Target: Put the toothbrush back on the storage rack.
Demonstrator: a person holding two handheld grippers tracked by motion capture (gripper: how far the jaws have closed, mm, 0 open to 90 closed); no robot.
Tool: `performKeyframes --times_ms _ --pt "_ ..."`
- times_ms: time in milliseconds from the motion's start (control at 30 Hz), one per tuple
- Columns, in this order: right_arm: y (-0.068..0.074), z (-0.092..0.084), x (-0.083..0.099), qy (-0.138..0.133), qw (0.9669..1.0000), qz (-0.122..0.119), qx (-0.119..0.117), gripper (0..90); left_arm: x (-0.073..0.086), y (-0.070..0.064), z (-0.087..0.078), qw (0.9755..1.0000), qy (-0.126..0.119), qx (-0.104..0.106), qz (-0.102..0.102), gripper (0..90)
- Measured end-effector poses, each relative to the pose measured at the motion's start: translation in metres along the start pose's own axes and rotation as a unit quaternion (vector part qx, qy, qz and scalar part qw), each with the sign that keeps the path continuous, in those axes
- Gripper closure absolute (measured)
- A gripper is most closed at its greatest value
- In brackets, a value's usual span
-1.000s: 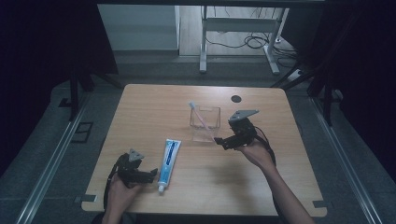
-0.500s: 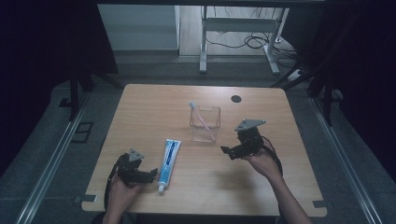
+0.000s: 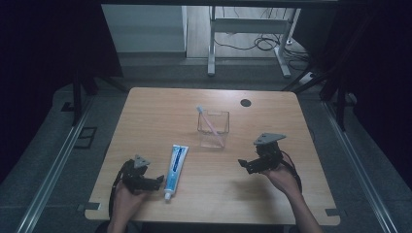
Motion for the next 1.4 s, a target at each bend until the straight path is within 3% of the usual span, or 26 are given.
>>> performKeyframes --times_ms 833,1400 --pt "-0.014 -0.014 0.052 -0.017 0.9987 0.044 0.019 0.0 0.0 0.0 0.0 1.0 0.0 0.0 0.003 0.0" --pt "-0.011 -0.001 0.09 0.015 0.9983 0.05 0.027 0.9 0.0 0.0 0.0 1.0 0.0 0.0 0.002 0.0"
Point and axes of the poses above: each handheld gripper's, and its own axes: z roughly forward along the jaws, x roughly out of its underside, y roughly to its left, the point moved 5 cm from there along z, roughly forward along the jaws, and after that the axes turned 6 degrees about z, right-handed, at the moved point
